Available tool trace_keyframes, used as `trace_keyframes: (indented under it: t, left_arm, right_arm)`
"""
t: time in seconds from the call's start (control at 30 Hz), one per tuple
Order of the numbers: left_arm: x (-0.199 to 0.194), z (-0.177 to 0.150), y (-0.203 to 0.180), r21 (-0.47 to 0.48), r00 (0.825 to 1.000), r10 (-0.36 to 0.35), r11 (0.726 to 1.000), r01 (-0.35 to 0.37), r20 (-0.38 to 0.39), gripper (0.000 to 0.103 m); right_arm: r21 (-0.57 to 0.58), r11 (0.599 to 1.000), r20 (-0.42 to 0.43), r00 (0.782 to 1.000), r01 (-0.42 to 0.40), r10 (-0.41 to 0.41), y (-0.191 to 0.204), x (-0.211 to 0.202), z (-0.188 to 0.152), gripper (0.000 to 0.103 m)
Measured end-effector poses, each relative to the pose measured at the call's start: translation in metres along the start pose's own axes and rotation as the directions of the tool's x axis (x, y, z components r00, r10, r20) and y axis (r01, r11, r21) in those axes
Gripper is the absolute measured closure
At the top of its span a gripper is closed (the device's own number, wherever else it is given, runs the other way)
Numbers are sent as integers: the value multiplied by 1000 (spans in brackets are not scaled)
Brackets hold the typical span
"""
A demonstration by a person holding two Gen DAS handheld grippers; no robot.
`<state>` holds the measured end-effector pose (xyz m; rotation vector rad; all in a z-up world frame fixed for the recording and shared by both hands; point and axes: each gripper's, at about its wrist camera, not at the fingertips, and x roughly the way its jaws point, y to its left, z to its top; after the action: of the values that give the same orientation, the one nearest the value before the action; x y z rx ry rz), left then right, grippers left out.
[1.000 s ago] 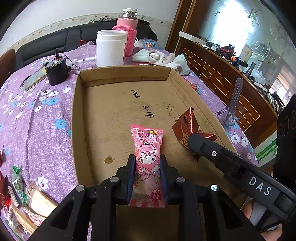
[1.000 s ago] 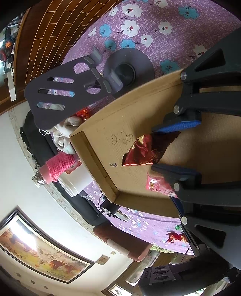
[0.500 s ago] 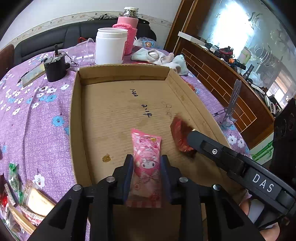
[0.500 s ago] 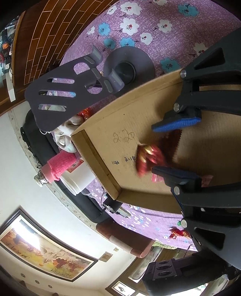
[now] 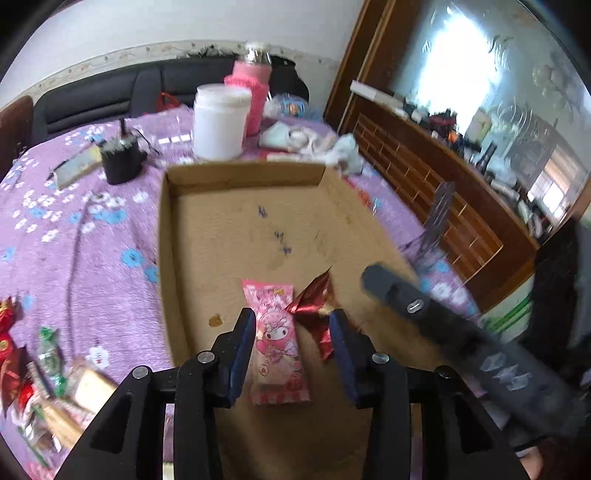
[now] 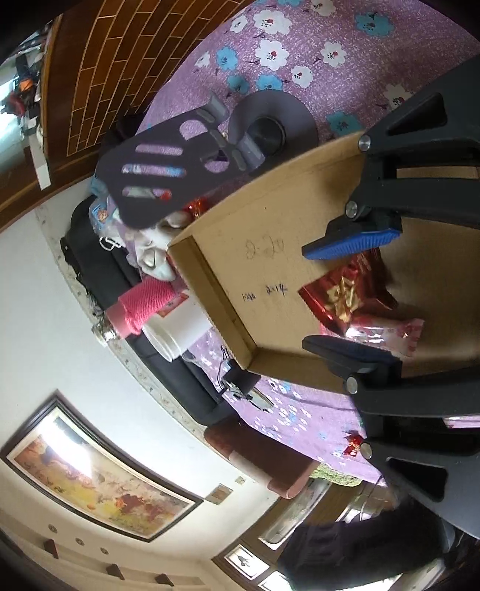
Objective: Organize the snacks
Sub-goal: 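Carry both snacks over the cardboard tray and open both grippers to drop them, then grasp the pink character bar with the left gripper while the right gripper grasps the yellow cake pack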
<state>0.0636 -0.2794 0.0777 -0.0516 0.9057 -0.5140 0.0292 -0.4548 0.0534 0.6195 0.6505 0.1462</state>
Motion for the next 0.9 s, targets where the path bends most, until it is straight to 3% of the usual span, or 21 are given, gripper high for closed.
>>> trace_keyframes:
  t: [0.13, 0.2, 0.27, 0.5, 0.6, 0.8, 0.9]
  left_arm:
    - [-40, -7, 5, -21, 998, -61, 998, 61, 13, 59]
    - [-59, -15, 8, 1, 999, -49, 999, 49, 24, 58]
    - [-79, -25, 14, 20, 999, -24, 1000, 23, 42, 52]
    - [-124, -52, 53, 3, 997, -8, 1000, 8, 82, 51]
    - [-134, -66, 78, -24, 996, 20, 1000, -18, 82, 44]
    - [-143, -92, 123, 13, 990, 116, 993, -118, 75, 41]
    - [-138, -100, 143, 37, 994, 104, 994, -105, 40, 41]
  right_arm:
    - [-10, 1000, 63, 998, -11, 12, 2, -13, 2, 57]
    - [0, 998, 114, 991, -68, 68, 1, -25, 5, 55]
    - [-33, 999, 133, 991, -27, 31, 5, -27, 3, 55]
    - [-55, 997, 75, 996, -48, 52, 14, -14, -6, 55]
    - [-69, 996, 72, 995, -57, 62, 18, -16, -10, 55]
    - [-81, 992, 41, 994, -94, 98, 28, -13, -14, 55]
    - [-93, 990, 35, 993, -110, 114, 33, -13, -15, 55]
